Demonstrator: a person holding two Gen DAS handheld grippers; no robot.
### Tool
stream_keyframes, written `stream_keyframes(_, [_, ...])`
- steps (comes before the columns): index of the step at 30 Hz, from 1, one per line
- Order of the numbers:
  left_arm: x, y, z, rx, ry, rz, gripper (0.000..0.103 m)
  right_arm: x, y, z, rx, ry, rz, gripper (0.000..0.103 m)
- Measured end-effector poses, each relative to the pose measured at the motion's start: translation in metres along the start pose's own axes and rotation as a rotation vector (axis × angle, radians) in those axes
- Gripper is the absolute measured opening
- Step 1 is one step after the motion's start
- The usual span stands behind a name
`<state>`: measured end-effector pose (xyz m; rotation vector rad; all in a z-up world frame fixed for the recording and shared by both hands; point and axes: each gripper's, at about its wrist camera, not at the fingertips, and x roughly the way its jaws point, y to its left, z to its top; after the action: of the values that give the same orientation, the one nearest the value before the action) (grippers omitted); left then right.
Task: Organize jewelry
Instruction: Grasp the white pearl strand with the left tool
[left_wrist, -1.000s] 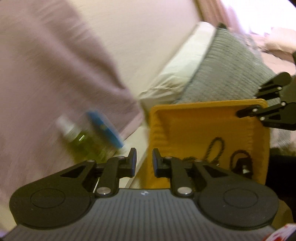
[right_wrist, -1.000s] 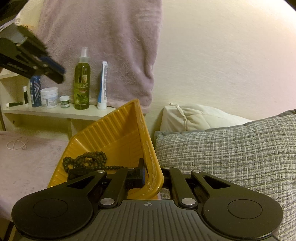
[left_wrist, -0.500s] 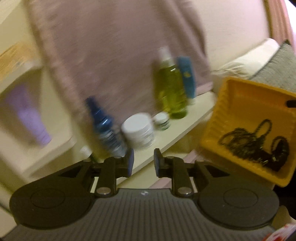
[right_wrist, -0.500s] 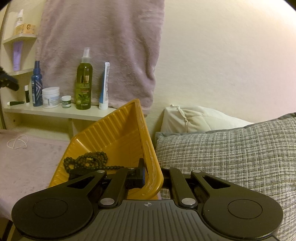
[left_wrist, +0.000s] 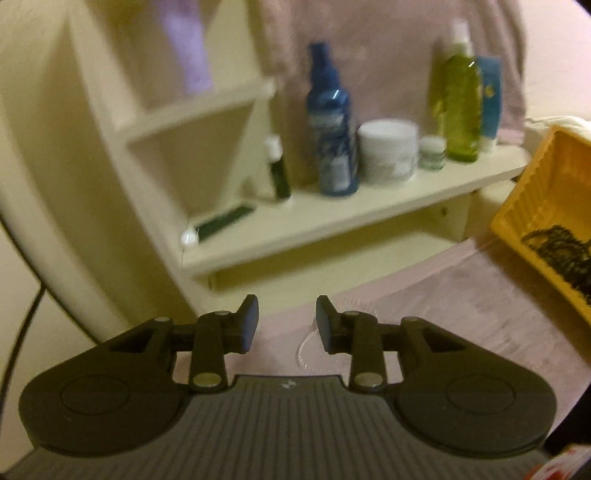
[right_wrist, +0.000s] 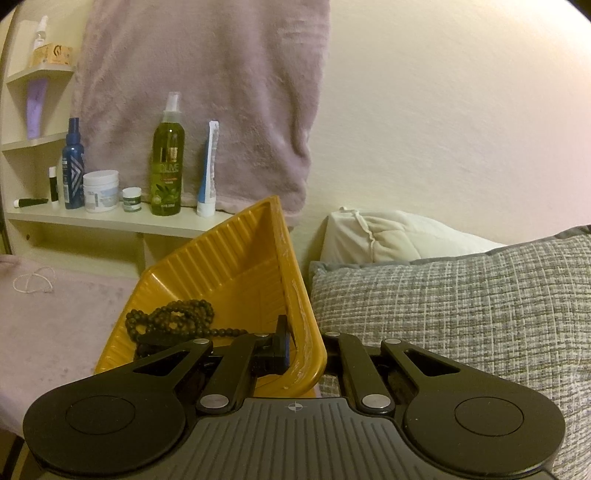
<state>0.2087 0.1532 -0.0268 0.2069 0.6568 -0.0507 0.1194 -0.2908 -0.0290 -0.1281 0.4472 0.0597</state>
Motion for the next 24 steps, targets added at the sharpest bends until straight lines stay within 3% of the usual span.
stream_keyframes(7, [0.025, -0.007, -0.028, -0.061, 0.066, 0.022, 0.030, 0.001, -0.001, 0.000, 0.000, 0.006, -0.004, 0.006])
stream_keyframes(14, [0.042, -0.020, -0.030, -0.115, 0.069, -0.004, 0.030, 0.003, -0.001, 0.000, -0.005, 0.010, -0.007, 0.006])
stream_keyframes(17, [0.049, -0.027, -0.028, -0.129, 0.066, -0.010, 0.022, 0.003, -0.001, 0.000, -0.007, 0.011, -0.008, 0.006])
stream_keyframes(24, [0.068, -0.035, -0.025, -0.159, 0.083, -0.019, 0.015, 0.004, -0.001, 0.001, -0.012, 0.016, -0.009, 0.006])
